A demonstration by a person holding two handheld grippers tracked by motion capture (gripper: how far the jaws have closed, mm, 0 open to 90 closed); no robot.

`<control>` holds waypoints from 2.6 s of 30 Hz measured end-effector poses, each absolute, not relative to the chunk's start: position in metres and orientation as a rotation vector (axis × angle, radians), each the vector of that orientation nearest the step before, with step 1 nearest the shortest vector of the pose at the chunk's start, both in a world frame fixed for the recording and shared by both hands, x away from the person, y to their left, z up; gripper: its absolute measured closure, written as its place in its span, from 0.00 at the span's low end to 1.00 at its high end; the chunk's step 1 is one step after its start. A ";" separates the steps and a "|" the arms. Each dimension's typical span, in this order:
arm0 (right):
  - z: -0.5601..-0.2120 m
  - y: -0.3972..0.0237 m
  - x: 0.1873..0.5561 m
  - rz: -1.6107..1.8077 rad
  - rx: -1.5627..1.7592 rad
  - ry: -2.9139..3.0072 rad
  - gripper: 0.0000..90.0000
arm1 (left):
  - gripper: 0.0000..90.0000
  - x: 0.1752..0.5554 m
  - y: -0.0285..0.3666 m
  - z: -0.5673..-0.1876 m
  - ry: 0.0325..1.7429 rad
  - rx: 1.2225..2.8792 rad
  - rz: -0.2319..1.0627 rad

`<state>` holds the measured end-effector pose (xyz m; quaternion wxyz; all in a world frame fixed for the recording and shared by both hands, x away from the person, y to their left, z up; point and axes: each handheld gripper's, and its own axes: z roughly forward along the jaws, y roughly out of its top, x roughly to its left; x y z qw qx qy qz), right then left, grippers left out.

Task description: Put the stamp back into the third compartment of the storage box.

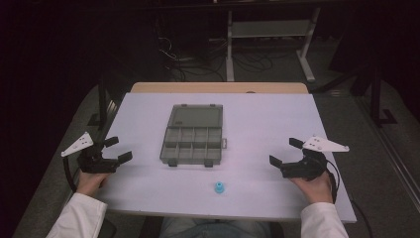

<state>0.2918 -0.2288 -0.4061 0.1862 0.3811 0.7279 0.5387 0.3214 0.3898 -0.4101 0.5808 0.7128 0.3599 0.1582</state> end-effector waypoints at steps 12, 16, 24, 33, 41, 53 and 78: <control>-0.406 -0.230 0.291 1.520 1.083 2.046 0.00 | 0.00 0.321 0.390 -0.410 0.840 1.662 0.369; -0.407 -0.228 0.291 1.510 1.079 2.061 0.00 | 0.00 0.321 0.390 -0.410 0.840 1.659 0.370; -0.408 -0.223 0.292 1.498 1.087 2.089 0.00 | 0.00 0.321 0.389 -0.410 0.837 1.670 0.372; -0.408 -0.219 0.291 1.483 1.087 2.122 0.00 | 0.00 0.321 0.388 -0.410 0.836 1.667 0.367; -0.406 -0.211 0.293 1.463 1.077 2.179 0.00 | 0.00 0.321 0.388 -0.410 0.836 1.673 0.364; -0.401 -0.198 0.294 1.458 1.007 2.250 0.00 | 0.00 0.322 0.387 -0.410 0.839 1.670 0.358; -0.396 -0.162 0.299 1.402 0.937 2.395 0.00 | 0.00 0.321 0.387 -0.410 0.831 1.678 0.366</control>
